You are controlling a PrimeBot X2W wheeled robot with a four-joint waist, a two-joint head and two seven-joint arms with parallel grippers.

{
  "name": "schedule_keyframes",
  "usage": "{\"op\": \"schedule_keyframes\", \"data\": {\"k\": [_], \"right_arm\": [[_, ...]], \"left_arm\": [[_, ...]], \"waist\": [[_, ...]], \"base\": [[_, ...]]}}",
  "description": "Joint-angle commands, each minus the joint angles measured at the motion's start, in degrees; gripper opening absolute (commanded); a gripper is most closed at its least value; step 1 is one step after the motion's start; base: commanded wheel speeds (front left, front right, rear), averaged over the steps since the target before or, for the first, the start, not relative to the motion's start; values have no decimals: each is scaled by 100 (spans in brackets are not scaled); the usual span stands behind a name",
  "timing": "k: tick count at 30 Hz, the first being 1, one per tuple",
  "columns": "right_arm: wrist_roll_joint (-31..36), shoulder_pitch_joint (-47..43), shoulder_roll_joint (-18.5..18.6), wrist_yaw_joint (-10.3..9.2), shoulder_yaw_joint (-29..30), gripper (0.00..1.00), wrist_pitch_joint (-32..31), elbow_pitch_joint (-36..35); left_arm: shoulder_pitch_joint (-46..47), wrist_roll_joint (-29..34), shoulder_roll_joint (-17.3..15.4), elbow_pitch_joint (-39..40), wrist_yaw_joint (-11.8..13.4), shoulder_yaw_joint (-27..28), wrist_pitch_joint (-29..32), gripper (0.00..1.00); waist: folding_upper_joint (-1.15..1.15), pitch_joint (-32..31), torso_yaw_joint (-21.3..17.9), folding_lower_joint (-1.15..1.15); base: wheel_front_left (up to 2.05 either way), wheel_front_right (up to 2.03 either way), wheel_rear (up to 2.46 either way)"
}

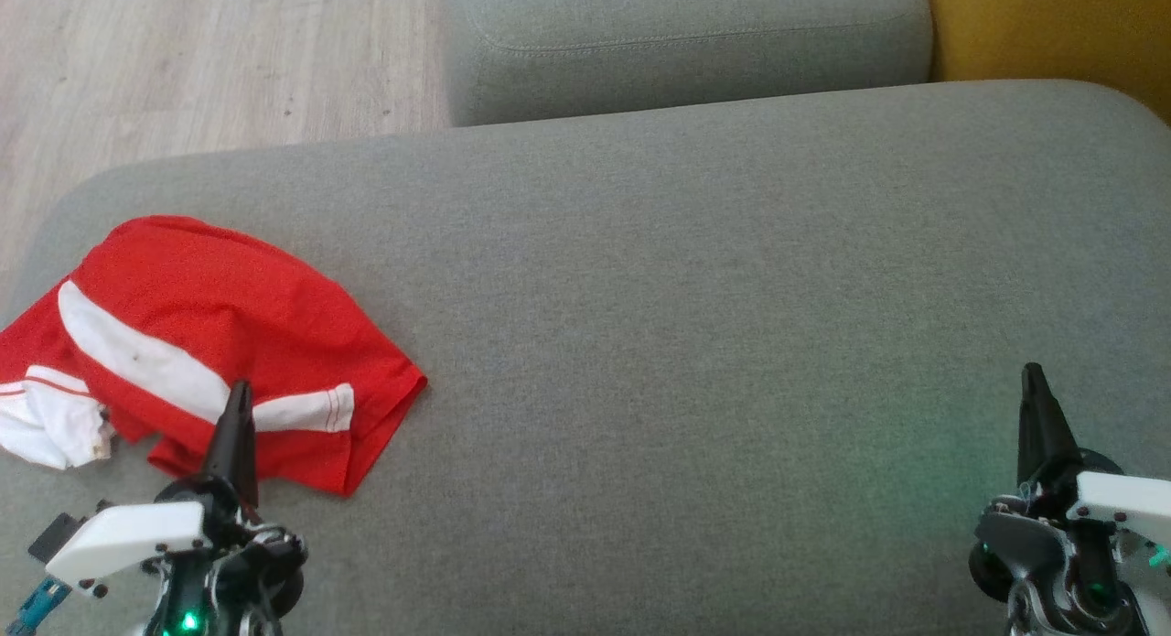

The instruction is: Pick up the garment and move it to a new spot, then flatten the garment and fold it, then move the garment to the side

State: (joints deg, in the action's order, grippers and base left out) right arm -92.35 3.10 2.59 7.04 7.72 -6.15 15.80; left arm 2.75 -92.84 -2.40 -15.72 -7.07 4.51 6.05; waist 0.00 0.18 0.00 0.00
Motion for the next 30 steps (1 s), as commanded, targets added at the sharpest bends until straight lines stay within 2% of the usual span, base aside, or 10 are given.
{"op": "schedule_keyframes", "data": {"k": [1, 30], "right_arm": [[17, 308, 29, 45, -121, 0, -33, -178], [17, 308, 29, 45, -121, 0, -33, -178]], "left_arm": [[344, 67, -48, 168, -42, 200, 43, 0], [344, 67, -48, 169, -42, 200, 43, 0]], "waist": [[0, 0, 0, 0], [0, 0, 0, 0]], "base": [[0, 0, 0], [0, 0, 0]]}}
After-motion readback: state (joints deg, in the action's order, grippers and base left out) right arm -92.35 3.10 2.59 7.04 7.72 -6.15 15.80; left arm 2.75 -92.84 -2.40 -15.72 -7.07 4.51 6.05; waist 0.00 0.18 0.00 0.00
